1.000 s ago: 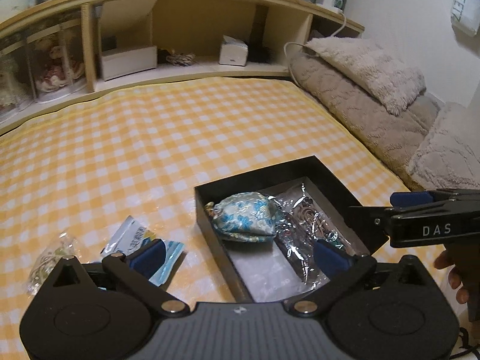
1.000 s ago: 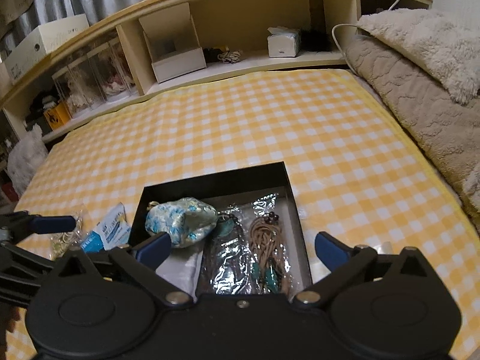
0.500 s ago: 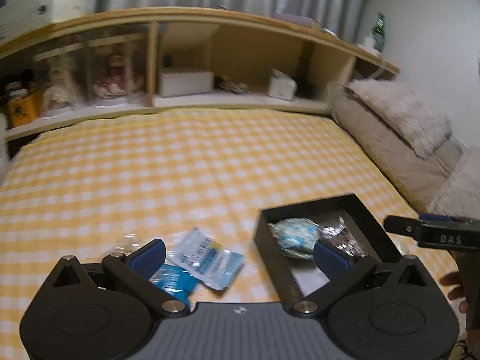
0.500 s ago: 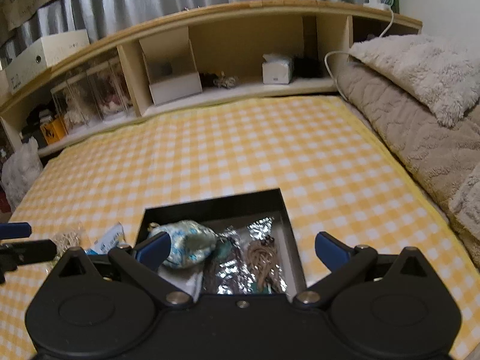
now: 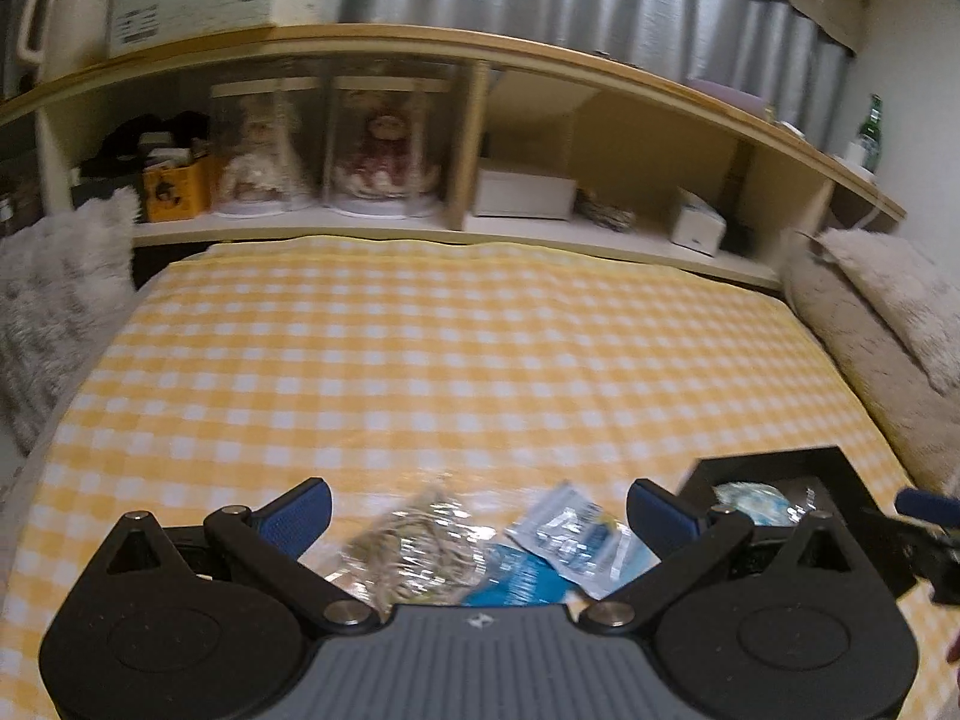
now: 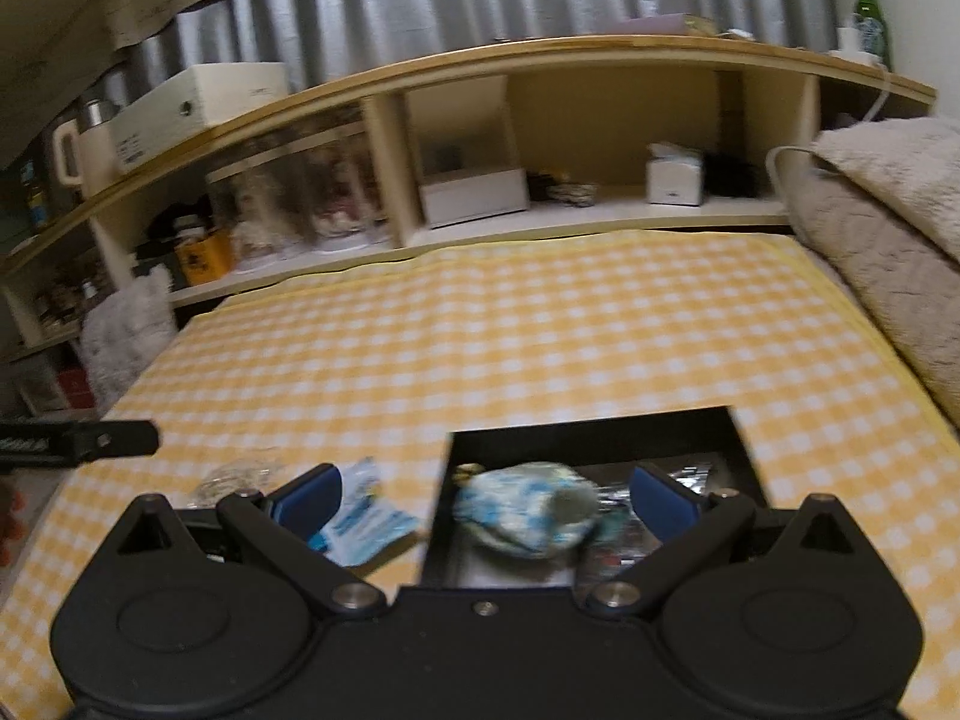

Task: Organize soft objects
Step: 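Move the left tool to the clear cord bag while the right tool reaches the white cloth, then grasp the clear cord bag with the left tool while the right tool grasps the white cloth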

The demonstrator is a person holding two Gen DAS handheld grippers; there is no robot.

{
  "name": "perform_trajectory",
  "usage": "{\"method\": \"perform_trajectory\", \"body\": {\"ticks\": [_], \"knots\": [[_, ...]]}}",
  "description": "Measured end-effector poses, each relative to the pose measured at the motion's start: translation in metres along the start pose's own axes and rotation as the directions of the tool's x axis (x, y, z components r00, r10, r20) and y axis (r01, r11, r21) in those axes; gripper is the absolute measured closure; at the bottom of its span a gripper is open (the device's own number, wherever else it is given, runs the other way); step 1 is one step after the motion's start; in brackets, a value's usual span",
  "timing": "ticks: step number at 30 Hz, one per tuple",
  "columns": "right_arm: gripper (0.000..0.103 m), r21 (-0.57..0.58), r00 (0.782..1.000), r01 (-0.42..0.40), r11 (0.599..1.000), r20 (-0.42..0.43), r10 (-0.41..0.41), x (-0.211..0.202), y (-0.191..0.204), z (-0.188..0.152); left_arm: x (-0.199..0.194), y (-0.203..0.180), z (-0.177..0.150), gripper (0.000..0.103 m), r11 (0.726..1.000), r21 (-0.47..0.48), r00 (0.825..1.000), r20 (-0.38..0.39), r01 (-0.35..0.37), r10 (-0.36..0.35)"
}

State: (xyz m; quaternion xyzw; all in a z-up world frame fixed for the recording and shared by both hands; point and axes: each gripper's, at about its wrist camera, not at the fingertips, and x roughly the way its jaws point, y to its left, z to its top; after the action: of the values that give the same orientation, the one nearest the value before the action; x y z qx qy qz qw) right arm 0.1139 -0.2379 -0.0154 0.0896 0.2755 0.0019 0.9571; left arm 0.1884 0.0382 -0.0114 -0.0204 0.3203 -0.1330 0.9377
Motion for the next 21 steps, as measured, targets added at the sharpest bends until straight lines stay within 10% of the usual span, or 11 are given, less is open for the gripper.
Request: {"method": "perform_trajectory", "body": {"ticks": [10, 21], "knots": [[0.007, -0.112, 0.988, -0.154, 0.982, -0.035, 0.150, 0.028, 0.054, -0.011, 0.041, 0.036, -0.004, 0.000, 0.984, -0.170, 0.997, -0.062, -0.047, 0.037], [0.020, -0.249, 0.940, -0.326, 0.912, -0.185, 0.285, 0.069, 0.096, -0.042, 0.091, 0.046, -0.002, 0.000, 0.994, -0.050, 0.994, -0.055, 0.095, -0.098]]}}
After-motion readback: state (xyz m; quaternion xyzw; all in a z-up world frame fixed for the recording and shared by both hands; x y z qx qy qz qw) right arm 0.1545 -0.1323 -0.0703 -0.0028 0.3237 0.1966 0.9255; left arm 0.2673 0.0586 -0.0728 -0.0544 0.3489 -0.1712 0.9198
